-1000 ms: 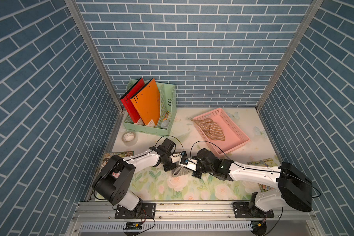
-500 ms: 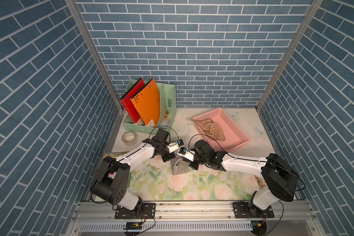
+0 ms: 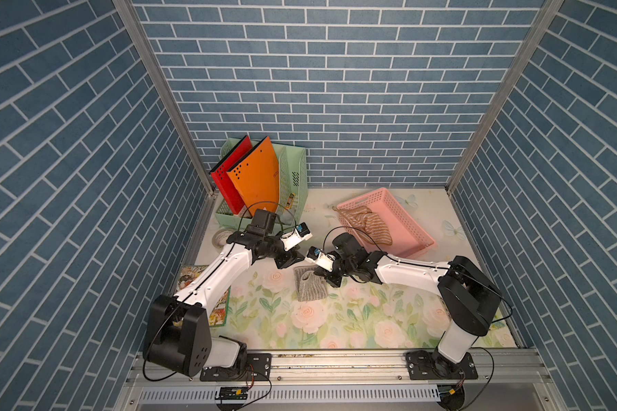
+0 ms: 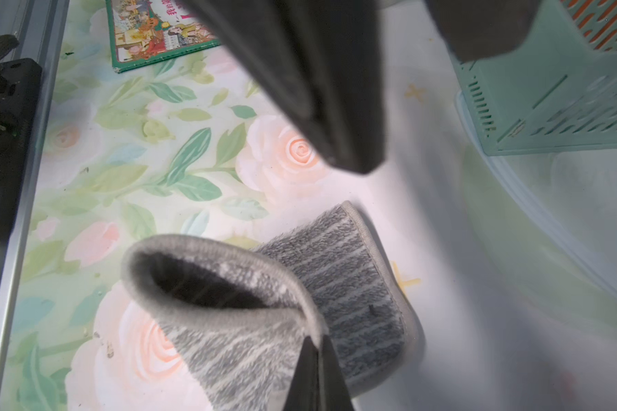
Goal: Fold the square dishcloth
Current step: Fold the cleaning item at the center of the board.
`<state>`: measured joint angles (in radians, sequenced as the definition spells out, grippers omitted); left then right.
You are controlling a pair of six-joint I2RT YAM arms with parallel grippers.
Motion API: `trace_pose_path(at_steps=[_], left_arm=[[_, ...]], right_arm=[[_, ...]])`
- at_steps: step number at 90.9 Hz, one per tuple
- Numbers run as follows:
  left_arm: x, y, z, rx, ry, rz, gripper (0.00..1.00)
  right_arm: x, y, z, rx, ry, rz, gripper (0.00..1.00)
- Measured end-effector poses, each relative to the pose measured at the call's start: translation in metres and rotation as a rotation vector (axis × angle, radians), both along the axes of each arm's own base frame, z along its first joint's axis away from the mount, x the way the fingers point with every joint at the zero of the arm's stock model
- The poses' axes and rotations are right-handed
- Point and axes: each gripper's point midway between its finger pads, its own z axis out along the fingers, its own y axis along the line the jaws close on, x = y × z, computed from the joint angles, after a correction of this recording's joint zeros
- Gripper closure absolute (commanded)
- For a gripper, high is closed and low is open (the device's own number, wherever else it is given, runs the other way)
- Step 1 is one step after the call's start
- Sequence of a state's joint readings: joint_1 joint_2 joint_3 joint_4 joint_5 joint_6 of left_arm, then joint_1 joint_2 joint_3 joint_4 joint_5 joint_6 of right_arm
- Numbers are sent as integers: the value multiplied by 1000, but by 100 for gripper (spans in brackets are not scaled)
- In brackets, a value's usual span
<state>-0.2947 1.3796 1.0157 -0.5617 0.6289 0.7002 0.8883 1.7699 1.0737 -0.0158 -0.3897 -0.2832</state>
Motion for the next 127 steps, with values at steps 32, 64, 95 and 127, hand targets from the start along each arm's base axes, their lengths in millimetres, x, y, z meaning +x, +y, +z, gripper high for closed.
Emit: trace_pose_path(at_steps=[32,64,95,127], left_arm=[[-12,21,-20,-149,83,143,52],[-31,1,-7,-217,100,-5,57],[-37,-10,-43,-34,-2,-94,62],[-27,10,-107,197,-47,-50,61]], right_arm=[[15,3,-20,2,202,-56,100],[28,12,-38,-21,384,-121,100],[37,18,-58,-81,511,-151,100],[35,12,-53,-61,613,-169,92]])
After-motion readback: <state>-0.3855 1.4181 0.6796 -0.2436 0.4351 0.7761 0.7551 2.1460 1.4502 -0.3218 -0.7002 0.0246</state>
